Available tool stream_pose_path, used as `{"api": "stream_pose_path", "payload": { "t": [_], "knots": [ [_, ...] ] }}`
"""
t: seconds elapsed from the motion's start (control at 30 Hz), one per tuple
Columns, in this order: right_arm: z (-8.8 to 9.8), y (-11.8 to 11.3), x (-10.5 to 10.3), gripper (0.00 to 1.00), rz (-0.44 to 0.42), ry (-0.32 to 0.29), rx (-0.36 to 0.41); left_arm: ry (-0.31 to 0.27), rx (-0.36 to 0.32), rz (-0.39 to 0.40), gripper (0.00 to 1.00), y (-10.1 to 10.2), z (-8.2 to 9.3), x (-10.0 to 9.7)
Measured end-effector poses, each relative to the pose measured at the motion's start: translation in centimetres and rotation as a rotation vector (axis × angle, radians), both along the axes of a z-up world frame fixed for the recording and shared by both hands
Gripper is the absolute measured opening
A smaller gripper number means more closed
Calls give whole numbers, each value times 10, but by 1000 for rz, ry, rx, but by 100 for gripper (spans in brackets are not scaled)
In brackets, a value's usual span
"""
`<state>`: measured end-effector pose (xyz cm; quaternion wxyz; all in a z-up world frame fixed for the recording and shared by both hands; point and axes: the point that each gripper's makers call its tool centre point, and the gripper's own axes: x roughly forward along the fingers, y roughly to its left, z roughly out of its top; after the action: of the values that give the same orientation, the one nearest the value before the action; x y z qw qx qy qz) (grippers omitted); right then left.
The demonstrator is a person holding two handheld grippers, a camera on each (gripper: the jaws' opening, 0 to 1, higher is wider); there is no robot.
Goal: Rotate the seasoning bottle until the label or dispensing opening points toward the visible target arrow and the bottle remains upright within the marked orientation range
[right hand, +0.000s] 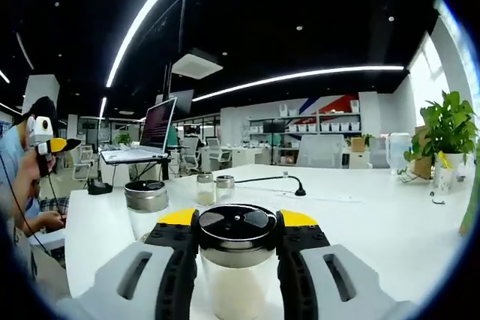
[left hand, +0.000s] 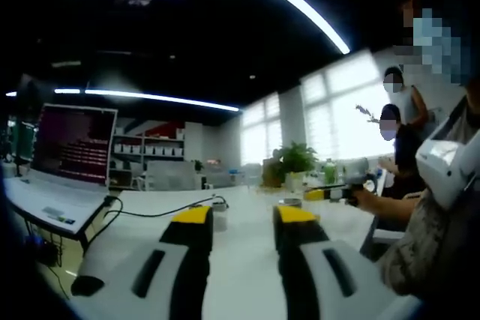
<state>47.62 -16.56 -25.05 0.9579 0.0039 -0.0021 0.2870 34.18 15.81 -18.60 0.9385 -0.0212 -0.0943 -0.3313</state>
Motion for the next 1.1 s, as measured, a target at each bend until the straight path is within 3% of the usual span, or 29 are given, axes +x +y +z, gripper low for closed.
{"api": "stream_pose_path", "payload": {
  "t": [0.4,0.67,0.83,1.1],
  "knots": [
    [2,12,-4,40,117,-2,13,3,17,-21,34,-9,0,-2],
    [3,12,-9,40,229,13,4,0,22,-19,34,-9,0,-3],
    [3,15,-9,40,313,34,-10,0,39,-39,34,-20,-3,-4],
    [5,17,-19,40,447,11,24,-4,50,-63,34,-26,-3,-7]
  ]
}}
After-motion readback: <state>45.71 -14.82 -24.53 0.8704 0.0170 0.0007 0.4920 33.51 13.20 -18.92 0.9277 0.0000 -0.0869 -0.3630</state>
